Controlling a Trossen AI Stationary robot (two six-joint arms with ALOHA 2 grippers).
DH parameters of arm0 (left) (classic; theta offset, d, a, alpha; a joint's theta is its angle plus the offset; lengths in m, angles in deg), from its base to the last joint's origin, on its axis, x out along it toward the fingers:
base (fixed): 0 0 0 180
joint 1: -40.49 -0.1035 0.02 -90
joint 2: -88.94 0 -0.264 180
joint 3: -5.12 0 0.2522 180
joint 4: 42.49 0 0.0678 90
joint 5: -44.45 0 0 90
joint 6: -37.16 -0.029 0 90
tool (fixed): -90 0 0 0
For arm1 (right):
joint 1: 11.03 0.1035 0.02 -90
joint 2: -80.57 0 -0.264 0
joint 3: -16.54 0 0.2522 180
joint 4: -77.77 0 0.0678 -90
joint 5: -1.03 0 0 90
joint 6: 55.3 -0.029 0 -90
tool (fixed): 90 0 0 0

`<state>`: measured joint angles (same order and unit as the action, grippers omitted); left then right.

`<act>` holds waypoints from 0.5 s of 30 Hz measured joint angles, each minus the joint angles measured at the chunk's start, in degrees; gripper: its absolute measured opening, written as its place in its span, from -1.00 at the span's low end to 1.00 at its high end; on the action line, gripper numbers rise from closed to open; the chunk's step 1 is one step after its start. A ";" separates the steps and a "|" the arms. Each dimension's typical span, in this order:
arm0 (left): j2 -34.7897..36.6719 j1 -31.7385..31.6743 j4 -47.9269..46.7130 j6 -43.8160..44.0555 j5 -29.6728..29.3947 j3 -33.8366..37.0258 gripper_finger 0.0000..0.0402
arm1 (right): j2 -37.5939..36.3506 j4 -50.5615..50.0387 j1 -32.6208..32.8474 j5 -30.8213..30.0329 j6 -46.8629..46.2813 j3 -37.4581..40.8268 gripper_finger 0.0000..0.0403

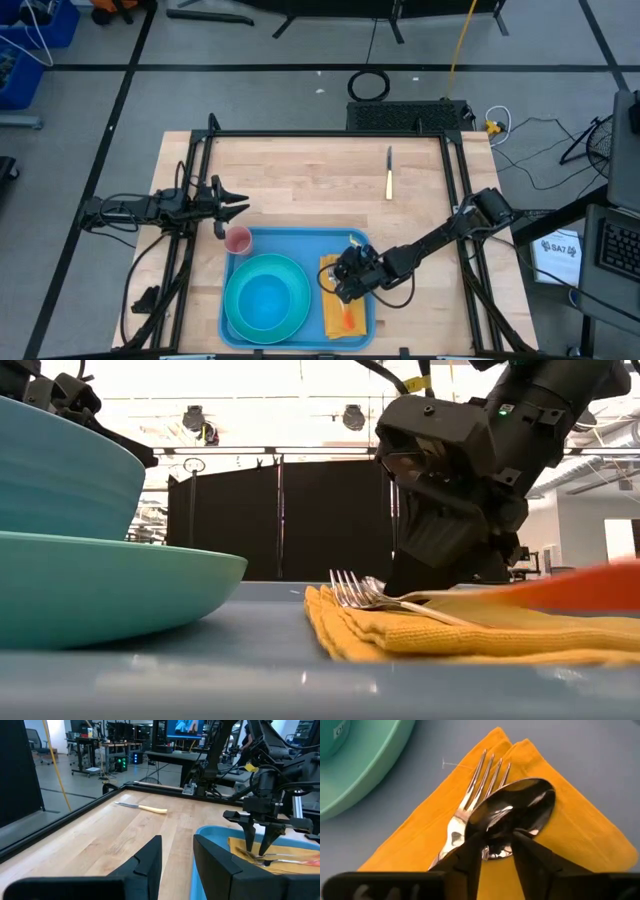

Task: Set up tray
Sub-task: Put the orange spoon on the yellow napkin to the right of the orange fork, then put the yellow knife on the yellow napkin to the right of the orange spoon

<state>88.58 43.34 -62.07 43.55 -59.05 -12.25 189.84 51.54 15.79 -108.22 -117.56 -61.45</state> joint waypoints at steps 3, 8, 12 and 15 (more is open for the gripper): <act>0.00 0.00 0.00 0.00 0.02 0.00 -0.43 | -0.89 -0.71 -0.19 0.15 -0.13 0.09 -0.39; -0.01 0.02 0.02 0.00 0.02 0.00 -0.43 | -3.58 -3.98 -0.19 -0.13 -0.26 0.26 -0.37; 0.00 0.01 0.00 0.02 0.00 0.00 -0.43 | -5.03 -4.00 -0.25 -1.44 0.41 0.20 -0.38; -0.02 0.00 0.00 0.00 0.01 0.00 -0.43 | -5.18 -2.69 -0.26 -1.43 1.53 0.22 -0.38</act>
<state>88.56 43.34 -62.07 43.55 -59.04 -12.25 184.66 48.85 15.53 -109.65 -116.03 -61.23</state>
